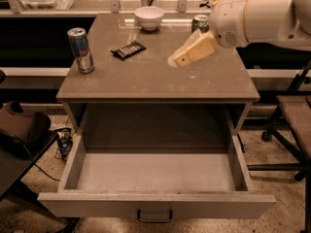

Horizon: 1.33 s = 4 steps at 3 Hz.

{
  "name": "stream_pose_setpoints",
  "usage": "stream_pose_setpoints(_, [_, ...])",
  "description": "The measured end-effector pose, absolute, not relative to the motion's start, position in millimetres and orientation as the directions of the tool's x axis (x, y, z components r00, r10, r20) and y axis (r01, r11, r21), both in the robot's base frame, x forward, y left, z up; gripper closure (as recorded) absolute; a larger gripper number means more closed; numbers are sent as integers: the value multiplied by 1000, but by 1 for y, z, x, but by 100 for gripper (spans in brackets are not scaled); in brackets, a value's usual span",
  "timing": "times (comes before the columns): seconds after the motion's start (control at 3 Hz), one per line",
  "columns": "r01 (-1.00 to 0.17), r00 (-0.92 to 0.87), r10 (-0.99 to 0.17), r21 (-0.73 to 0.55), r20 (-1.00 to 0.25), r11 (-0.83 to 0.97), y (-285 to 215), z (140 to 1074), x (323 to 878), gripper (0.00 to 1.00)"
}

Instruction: Place redbull can into top drawer

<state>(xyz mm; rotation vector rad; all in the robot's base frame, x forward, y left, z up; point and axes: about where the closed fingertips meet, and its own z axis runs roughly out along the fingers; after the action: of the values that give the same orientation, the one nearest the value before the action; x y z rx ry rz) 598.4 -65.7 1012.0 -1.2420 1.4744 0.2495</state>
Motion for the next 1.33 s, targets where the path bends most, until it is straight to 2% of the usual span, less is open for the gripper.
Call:
stream_pose_setpoints(0.67, [-799, 190, -536, -446, -823, 402, -49, 999, 613, 0])
stream_pose_setpoints(1.0, [-826, 174, -486, -395, -857, 402, -10, 973, 654, 0])
stream_pose_setpoints(1.33, [-858, 161, -371, -315, -915, 406, 51, 935, 713, 0])
